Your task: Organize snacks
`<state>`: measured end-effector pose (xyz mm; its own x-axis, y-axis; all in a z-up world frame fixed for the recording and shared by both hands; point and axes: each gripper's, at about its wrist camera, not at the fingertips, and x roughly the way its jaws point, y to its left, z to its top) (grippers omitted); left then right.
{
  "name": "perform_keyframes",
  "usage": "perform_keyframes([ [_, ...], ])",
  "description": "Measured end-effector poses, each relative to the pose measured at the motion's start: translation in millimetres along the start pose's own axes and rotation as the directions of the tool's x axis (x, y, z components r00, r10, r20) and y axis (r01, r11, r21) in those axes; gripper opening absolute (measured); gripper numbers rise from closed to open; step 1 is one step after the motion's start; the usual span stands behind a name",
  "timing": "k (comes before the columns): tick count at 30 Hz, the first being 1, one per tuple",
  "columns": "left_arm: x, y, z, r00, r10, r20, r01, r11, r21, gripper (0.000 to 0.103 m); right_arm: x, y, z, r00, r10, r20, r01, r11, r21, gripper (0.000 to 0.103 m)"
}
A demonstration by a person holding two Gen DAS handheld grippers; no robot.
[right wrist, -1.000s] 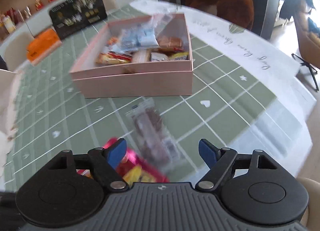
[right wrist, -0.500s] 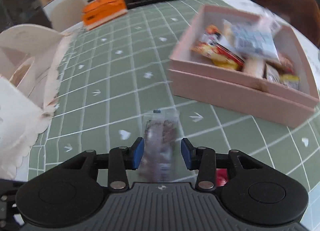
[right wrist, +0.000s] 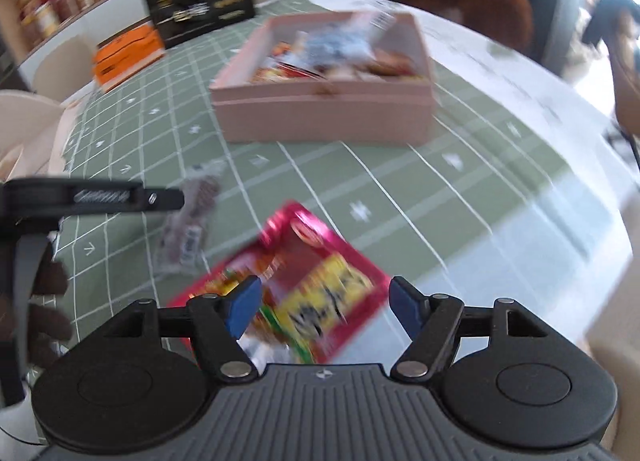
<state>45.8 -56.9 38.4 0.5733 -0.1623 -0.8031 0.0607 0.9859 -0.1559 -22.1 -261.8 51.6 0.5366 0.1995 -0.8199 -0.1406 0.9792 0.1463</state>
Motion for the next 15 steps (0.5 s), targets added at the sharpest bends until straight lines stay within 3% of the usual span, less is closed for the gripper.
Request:
perform_keyframes([
  [6,1,-23,-9,0.999,0.011,0.035,-0.017,0.987,0.161,0.034,3,-15,-19,0.999,0.021,-0.034,-0.016,0.992,0.129,0.074],
  [9,-2,-22,-19,0.999,-0.006,0.038,-0.002,0.978,0.21,0.045,8,-14,-20,0.998,0.052,-0.041,-0.044,0.984,0.175,0.084],
  [11,-2,-19,-25,0.999,-0.03,0.039,0.021,0.973,0.23,0.048,12,-10,-15,0.998,0.048,-0.049,-0.039,0.984,0.176,0.085],
  [15,-7,-15,-32,0.997,0.04,0.065,-0.056,0.962,0.269,0.049,20,-1,-3,0.997,0.052,-0.06,-0.04,0.981,0.189,0.088],
])
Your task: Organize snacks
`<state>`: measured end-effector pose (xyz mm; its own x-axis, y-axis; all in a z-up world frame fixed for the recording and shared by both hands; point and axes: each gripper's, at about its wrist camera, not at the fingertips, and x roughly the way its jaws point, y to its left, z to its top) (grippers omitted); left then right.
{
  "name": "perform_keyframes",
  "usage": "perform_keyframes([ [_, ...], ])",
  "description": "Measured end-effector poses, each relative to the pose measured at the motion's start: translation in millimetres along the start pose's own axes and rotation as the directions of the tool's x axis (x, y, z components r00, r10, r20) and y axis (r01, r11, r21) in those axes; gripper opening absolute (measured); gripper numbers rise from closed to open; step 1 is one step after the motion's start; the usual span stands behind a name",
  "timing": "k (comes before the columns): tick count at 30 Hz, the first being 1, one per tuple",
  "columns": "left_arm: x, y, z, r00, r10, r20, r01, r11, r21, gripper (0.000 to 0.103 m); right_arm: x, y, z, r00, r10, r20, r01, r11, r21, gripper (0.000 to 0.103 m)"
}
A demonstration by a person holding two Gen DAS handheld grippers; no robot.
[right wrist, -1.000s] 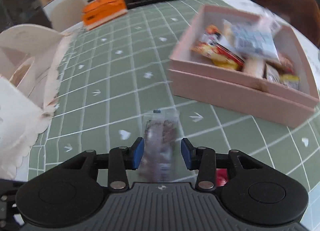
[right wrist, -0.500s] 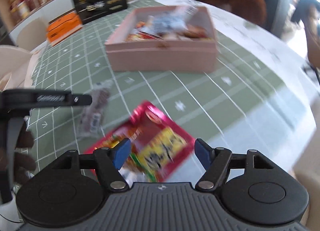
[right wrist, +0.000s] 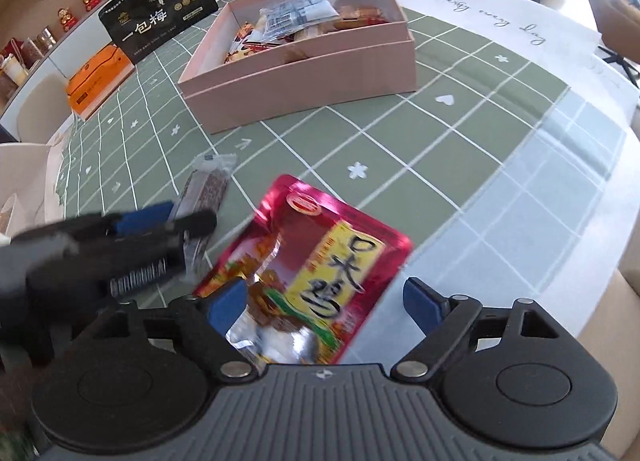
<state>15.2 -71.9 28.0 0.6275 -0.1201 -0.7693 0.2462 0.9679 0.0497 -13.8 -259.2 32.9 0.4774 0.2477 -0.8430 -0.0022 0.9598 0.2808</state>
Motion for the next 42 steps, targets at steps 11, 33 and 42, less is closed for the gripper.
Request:
perform_keyframes([
  [11,4,29,6,0.999,-0.027,-0.029,0.023,0.992,-0.124,0.05,32,37,11,0.992,-0.114,0.048,0.119,0.986,-0.116,0.103],
  [33,8,16,7,0.999,-0.043,-0.008,0.042,0.997,-0.067,0.055,12,-3,-22,0.975,-0.135,0.179,0.173,0.961,-0.214,0.103],
  [42,11,35,6,1.0,-0.006,0.023,0.009,0.993,-0.119,0.066,10,-4,-26,0.971,-0.135,0.199,0.176,0.962,-0.208,0.103],
])
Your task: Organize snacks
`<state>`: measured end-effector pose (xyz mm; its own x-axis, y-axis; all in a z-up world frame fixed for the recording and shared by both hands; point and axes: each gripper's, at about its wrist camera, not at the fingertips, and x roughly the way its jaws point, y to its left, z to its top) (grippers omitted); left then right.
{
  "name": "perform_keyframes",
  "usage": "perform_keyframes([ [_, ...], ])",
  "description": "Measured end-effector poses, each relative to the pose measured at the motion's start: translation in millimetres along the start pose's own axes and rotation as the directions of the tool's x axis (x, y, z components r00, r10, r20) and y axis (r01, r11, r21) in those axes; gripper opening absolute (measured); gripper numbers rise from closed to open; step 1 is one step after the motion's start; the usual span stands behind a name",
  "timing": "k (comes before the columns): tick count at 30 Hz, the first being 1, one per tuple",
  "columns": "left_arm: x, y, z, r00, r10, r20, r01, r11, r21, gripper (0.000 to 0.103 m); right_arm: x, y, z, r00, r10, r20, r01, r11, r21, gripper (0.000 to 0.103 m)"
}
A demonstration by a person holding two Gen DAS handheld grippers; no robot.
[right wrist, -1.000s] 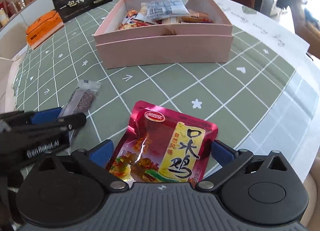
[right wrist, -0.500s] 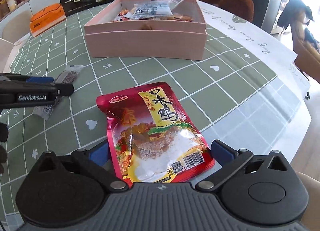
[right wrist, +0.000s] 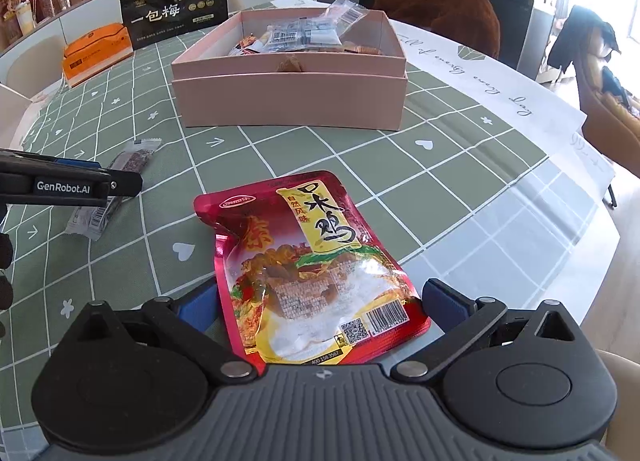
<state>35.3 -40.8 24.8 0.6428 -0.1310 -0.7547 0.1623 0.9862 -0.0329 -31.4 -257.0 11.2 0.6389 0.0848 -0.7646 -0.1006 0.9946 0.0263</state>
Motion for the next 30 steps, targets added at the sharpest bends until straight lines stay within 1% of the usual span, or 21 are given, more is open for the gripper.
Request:
perform_keyframes([
  [2,0,5,0,0.998,-0.054,0.009,0.054,0.998,-0.02,0.071,0,1,-1,1.0,-0.006,0.003,0.006,1.0,0.007,0.103],
  [4,1,6,1,0.995,-0.095,0.014,0.095,0.995,-0.027,0.072,0,1,-1,1.0,-0.007,0.003,0.007,1.0,0.008,0.103],
  [6,3,4,4,0.993,-0.118,0.016,0.118,0.993,-0.021,0.072,0,1,-2,1.0,-0.007,0.007,0.007,1.0,0.009,0.103],
  [9,7,-1,7,0.994,-0.11,0.006,0.11,0.994,0.02,0.071,-2,2,-4,1.0,-0.017,0.015,0.017,1.0,0.021,0.103],
  [10,7,-2,7,0.995,-0.103,0.001,0.103,0.994,0.025,0.069,-2,3,-5,1.0,-0.025,0.017,0.024,0.999,0.028,0.103],
  [11,6,-3,7,0.996,-0.093,0.0,0.093,0.995,0.024,0.064,-3,3,-6,0.999,-0.03,0.018,0.03,0.999,0.034,0.103],
  [12,6,-2,7,0.996,-0.089,-0.001,0.089,0.996,0.021,0.061,-4,4,-6,0.999,-0.035,0.017,0.034,0.999,0.038,0.103],
  [15,3,1,5,0.995,-0.104,-0.007,0.104,0.995,0.012,0.061,-4,3,-6,1.0,-0.03,0.01,0.029,0.999,0.034,0.103],
  [19,-5,1,-4,0.993,-0.121,-0.014,0.122,0.992,0.032,0.061,-5,2,-7,1.0,-0.016,0.01,0.016,1.0,0.016,0.103],
  [21,-8,1,-8,0.992,-0.126,-0.01,0.126,0.991,0.032,0.058,-4,0,-5,1.0,-0.002,0.0,0.002,1.0,-0.001,0.103],
  [24,-10,0,-11,0.994,-0.113,-0.001,0.113,0.993,0.034,0.054,0,-2,3,1.0,0.023,-0.019,-0.023,0.999,-0.028,0.103],
  [27,-10,1,-10,0.994,-0.112,-0.005,0.112,0.994,0.014,0.054,9,-1,13,0.999,0.037,-0.016,-0.038,0.998,-0.048,0.103],
  [30,-9,7,-8,0.991,-0.137,-0.004,0.137,0.99,-0.024,0.055,19,2,24,0.999,0.045,-0.003,-0.045,0.997,-0.062,0.103],
])
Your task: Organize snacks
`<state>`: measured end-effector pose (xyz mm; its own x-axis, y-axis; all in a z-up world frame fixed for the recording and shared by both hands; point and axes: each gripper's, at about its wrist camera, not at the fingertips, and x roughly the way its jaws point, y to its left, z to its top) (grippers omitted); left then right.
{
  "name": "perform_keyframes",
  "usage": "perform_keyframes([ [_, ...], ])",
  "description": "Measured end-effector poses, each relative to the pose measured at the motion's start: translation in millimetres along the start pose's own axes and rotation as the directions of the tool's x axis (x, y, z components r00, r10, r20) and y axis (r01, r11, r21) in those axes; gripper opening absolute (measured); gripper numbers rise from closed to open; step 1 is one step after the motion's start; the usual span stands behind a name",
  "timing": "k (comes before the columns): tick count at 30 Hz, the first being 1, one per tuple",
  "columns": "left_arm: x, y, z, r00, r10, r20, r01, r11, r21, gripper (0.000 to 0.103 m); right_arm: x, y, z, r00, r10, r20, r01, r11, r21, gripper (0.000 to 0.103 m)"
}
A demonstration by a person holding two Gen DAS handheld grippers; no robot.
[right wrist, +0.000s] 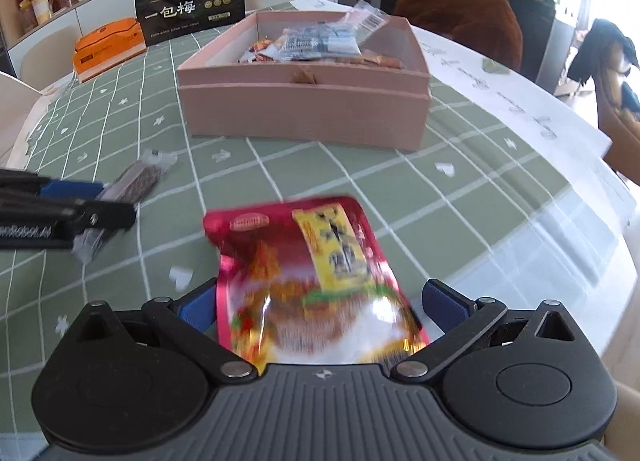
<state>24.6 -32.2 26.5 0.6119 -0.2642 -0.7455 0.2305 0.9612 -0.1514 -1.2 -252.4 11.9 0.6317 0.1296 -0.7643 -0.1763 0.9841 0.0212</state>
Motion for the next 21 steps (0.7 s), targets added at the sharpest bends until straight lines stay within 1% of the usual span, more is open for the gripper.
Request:
perform_keyframes([
  [1,0,3,0,1.0,-0.01,0.0,0.01,1.0,-0.012,0.055,3,1,4,1.0,0.003,-0.007,-0.003,1.0,-0.003,0.103],
  [2,-1,4,0,1.0,-0.019,0.002,0.019,1.0,-0.018,0.054,5,1,9,1.0,0.005,-0.025,-0.005,1.0,0.002,0.1],
  [3,-1,5,-1,1.0,-0.024,0.002,0.024,0.999,-0.022,0.055,4,2,12,0.999,0.002,-0.041,-0.001,1.0,0.011,0.088],
  [4,-1,5,0,1.0,-0.024,-0.001,0.023,1.0,-0.02,0.055,0,4,14,0.999,0.006,-0.044,-0.006,1.0,0.01,0.083],
  [5,-1,3,1,1.0,-0.017,-0.01,0.017,1.0,-0.011,0.055,-5,7,15,0.999,0.016,-0.04,-0.016,1.0,-0.004,0.069],
  [6,-1,0,2,1.0,-0.005,-0.024,0.005,1.0,0.004,0.055,-11,10,14,0.999,0.021,-0.037,-0.021,1.0,-0.012,0.06],
  [7,0,-5,5,0.999,0.014,-0.041,-0.013,1.0,0.026,0.055,-16,13,14,0.999,0.015,-0.033,-0.016,1.0,-0.012,0.059],
  [9,4,-17,9,0.995,0.067,-0.073,-0.061,0.996,0.071,0.055,-24,14,12,0.999,0.037,-0.033,-0.037,0.999,0.015,0.054],
  [11,9,-26,12,0.99,0.109,-0.087,-0.099,0.989,0.109,0.054,-30,12,10,0.998,0.051,-0.024,-0.049,0.998,0.045,0.05],
  [12,11,-29,12,0.989,0.12,-0.083,-0.11,0.986,0.123,0.05,-33,12,10,0.998,0.052,-0.018,-0.051,0.997,0.052,0.047],
  [13,12,-30,12,0.99,0.123,-0.071,-0.113,0.985,0.127,0.044,-35,10,10,0.998,0.058,-0.012,-0.057,0.997,0.059,0.044],
  [14,12,-29,12,0.991,0.113,-0.066,-0.105,0.987,0.118,0.041,-38,8,11,0.998,0.063,-0.006,-0.063,0.996,0.064,0.039],
  [15,11,-27,12,0.992,0.107,-0.065,-0.1,0.99,0.099,0.04,-42,7,11,0.998,0.067,0.0,-0.067,0.995,0.067,0.033],
  [17,7,-23,10,0.995,0.07,-0.064,-0.067,0.996,0.057,0.039,-49,4,12,0.998,0.069,0.01,-0.069,0.996,0.056,0.031],
  [19,-1,-22,4,0.997,0.03,-0.069,-0.027,0.999,0.037,0.039,-53,0,10,0.998,0.062,0.018,-0.063,0.997,0.043,0.031],
  [21,-10,-25,-8,0.997,-0.007,-0.081,0.01,1.0,0.029,0.039,-54,-6,7,0.998,0.056,0.003,-0.056,0.998,0.034,0.034],
])
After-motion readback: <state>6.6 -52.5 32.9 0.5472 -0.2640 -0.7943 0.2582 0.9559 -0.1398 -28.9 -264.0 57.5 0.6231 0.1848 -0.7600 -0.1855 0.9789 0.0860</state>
